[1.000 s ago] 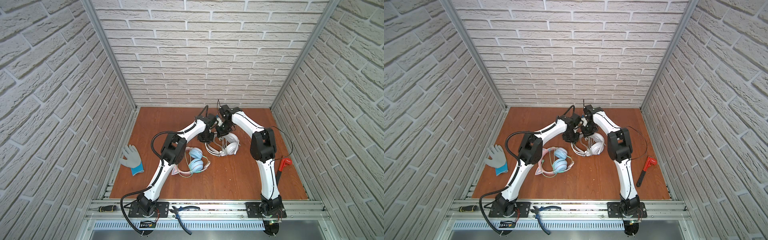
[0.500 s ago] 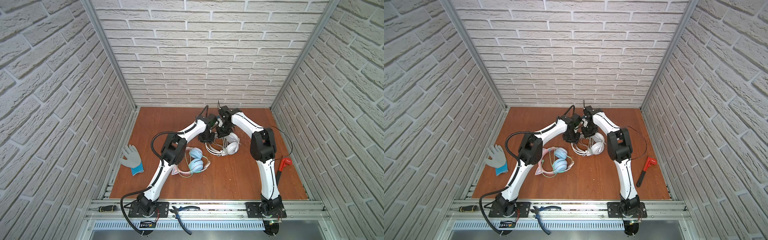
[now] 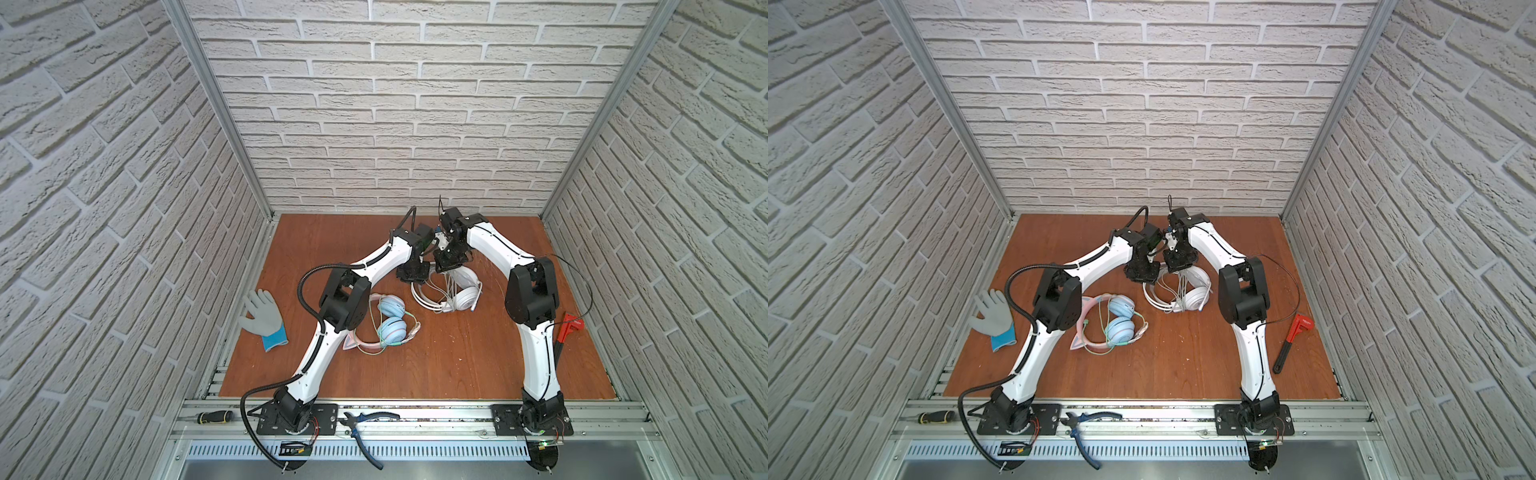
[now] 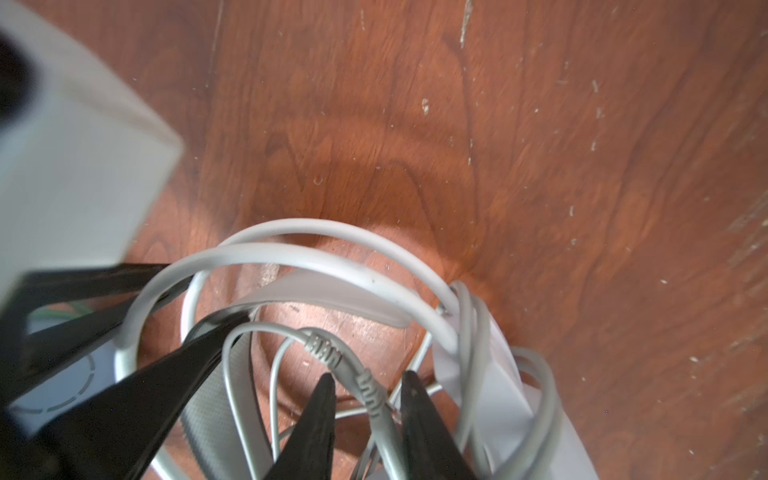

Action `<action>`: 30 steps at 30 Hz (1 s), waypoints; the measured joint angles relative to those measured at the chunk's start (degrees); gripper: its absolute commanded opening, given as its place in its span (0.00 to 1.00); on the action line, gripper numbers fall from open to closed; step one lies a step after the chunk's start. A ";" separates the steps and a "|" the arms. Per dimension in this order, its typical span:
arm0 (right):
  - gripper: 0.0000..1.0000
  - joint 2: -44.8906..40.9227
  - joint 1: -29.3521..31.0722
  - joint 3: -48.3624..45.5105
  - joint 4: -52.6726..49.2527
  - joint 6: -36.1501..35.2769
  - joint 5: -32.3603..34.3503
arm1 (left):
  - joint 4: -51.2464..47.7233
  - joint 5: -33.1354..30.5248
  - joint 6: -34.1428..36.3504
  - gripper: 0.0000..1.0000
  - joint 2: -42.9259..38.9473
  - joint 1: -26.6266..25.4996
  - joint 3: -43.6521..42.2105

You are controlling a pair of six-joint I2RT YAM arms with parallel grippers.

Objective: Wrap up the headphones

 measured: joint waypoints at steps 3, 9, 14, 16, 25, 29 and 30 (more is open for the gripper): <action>0.33 -1.25 0.00 -0.68 0.66 0.61 -0.17 | 0.17 0.02 -0.04 0.39 0.00 0.00 -0.24; 0.35 -1.92 0.00 -2.38 1.66 1.66 -0.55 | 0.37 0.39 -0.15 0.39 0.00 0.02 -1.16; 0.38 -1.95 0.00 -3.76 2.56 2.56 -1.29 | 0.42 0.85 -0.17 0.40 0.00 0.11 -1.27; 0.40 -2.01 0.00 -3.76 2.67 2.75 -1.44 | 0.44 0.96 -0.15 0.40 0.00 0.24 -1.27; 0.47 -3.96 0.00 -4.66 3.93 3.72 -1.36 | 0.42 1.31 -0.13 0.40 0.00 0.35 -1.27; 0.50 -6.05 0.00 -5.75 4.79 4.39 -1.18 | 0.42 1.33 -0.15 0.40 0.00 0.35 -1.27; 0.50 -6.49 0.00 -6.08 5.05 4.48 -1.16 | 0.44 1.36 -0.15 0.40 0.00 0.35 -1.27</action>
